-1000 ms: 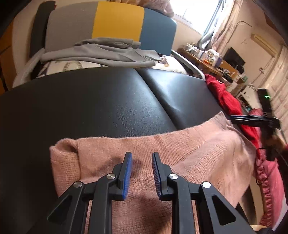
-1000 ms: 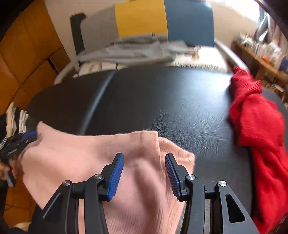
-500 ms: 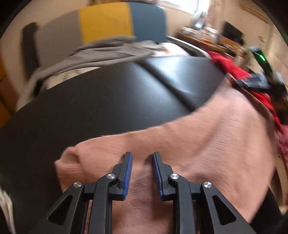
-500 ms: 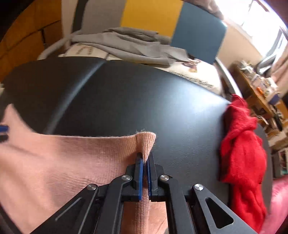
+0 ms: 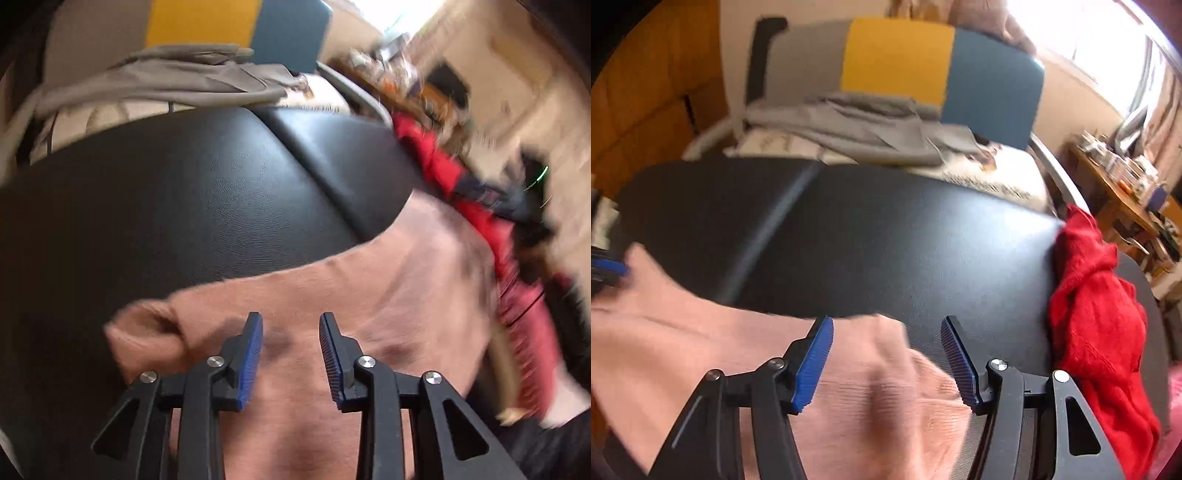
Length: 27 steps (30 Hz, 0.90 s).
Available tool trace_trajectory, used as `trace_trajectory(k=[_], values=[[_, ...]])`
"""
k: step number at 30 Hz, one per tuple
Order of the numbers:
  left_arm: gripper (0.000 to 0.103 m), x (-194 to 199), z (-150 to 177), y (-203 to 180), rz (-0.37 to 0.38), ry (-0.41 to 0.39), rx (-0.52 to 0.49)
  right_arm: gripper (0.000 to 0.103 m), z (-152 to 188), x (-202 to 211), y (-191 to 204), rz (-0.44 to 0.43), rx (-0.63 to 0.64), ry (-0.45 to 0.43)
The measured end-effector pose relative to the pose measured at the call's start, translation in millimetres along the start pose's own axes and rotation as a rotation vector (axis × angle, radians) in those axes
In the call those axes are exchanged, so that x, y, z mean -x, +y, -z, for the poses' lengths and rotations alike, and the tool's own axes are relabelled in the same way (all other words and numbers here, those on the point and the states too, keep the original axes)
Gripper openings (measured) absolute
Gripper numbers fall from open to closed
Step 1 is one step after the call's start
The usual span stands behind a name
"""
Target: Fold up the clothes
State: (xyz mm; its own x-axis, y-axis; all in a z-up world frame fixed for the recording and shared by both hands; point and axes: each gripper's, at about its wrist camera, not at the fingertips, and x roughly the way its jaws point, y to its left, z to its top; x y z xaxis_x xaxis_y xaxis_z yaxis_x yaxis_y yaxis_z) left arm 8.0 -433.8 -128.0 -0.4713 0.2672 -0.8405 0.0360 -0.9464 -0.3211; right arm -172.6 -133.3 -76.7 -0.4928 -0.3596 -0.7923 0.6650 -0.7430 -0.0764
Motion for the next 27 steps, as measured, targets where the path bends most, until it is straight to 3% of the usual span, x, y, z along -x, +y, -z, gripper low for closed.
trace_trajectory(k=[4, 6, 9, 11, 12, 18, 20, 23, 25, 27], values=[[0.036, -28, -19, -21, 0.028, 0.113, -0.112, 0.062, 2, 20, 32, -0.139, 0.029, -0.004], [0.038, -51, -19, -37, -0.066, 0.191, -0.211, 0.062, 7, 21, 50, -0.182, 0.052, 0.012], [0.038, -55, -22, -44, -0.12, 0.178, -0.222, 0.062, 15, 14, 69, -0.225, 0.081, 0.047], [0.018, -50, -19, -42, -0.15, 0.132, -0.18, 0.063, 20, 8, 74, -0.236, 0.082, 0.067], [0.003, -47, -16, -43, -0.172, 0.108, -0.173, 0.063, 25, 11, 78, -0.241, 0.075, 0.074], [0.002, -23, -3, -30, -0.3, -0.05, -0.079, 0.063, 47, 11, 85, -0.243, 0.044, 0.034], [0.002, -17, -5, -29, -0.29, -0.106, -0.063, 0.063, 49, 13, 85, -0.251, 0.043, 0.016], [0.004, -38, -6, -35, -0.396, -0.061, -0.12, 0.064, 58, 3, 88, -0.218, 0.044, 0.076], [0.006, -44, -8, -24, -0.431, -0.062, -0.046, 0.064, 66, -11, 87, -0.198, 0.035, 0.137], [0.006, -34, -8, -8, -0.456, -0.089, 0.049, 0.068, 66, -13, 87, -0.18, 0.039, 0.142]])
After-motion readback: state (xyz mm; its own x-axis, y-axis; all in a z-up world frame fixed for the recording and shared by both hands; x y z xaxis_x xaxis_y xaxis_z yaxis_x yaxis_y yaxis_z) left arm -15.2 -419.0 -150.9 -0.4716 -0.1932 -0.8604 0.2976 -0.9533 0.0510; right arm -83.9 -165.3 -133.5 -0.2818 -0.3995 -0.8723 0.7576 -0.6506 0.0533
